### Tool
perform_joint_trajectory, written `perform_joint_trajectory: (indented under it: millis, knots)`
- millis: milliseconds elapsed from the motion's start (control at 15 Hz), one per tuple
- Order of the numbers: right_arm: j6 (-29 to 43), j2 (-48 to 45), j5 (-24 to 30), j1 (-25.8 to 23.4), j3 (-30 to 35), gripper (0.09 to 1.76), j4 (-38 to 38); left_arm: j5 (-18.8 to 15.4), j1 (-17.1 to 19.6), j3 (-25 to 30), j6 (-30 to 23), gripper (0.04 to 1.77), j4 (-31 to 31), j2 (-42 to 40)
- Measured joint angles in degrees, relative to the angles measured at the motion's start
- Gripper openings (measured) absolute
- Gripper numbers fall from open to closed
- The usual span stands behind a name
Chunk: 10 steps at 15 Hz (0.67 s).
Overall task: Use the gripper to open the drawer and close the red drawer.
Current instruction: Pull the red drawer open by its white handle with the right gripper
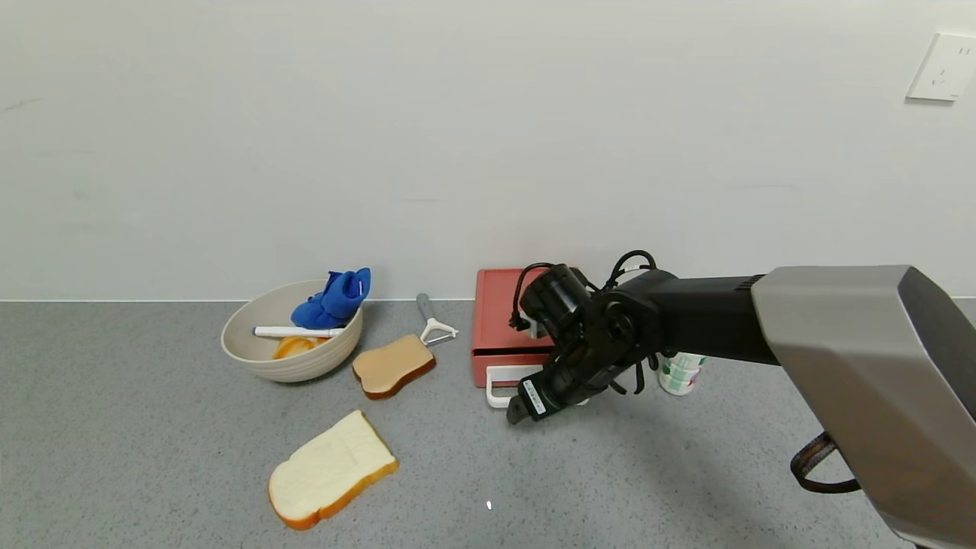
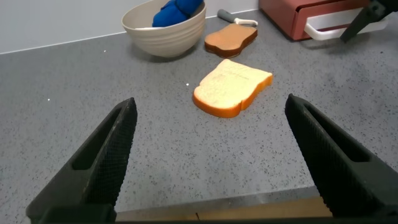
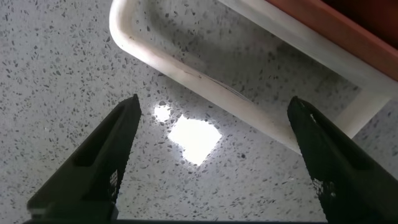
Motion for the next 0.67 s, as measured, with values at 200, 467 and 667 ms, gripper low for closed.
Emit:
perform_joint_trajectory:
  millis: [200, 467, 667]
  knots:
    - [2.97, 0.00, -0.09, 0.80, 0.09, 1.71, 2.15, -0.02, 0.00, 0.00, 0.00, 1.72, 0.02, 0.00]
    - [4.27, -0.23, 0.13, 1.52, 0.61, 1.71, 7.14, -0.02, 0.00, 0.00, 0.01, 1.72, 0.05, 0.00]
    - [6.17, -0.74, 0.00, 2.38, 2.19, 1.71, 8.16, 0.00, 0.00, 0.00, 0.00, 1.72, 0.05, 0.00]
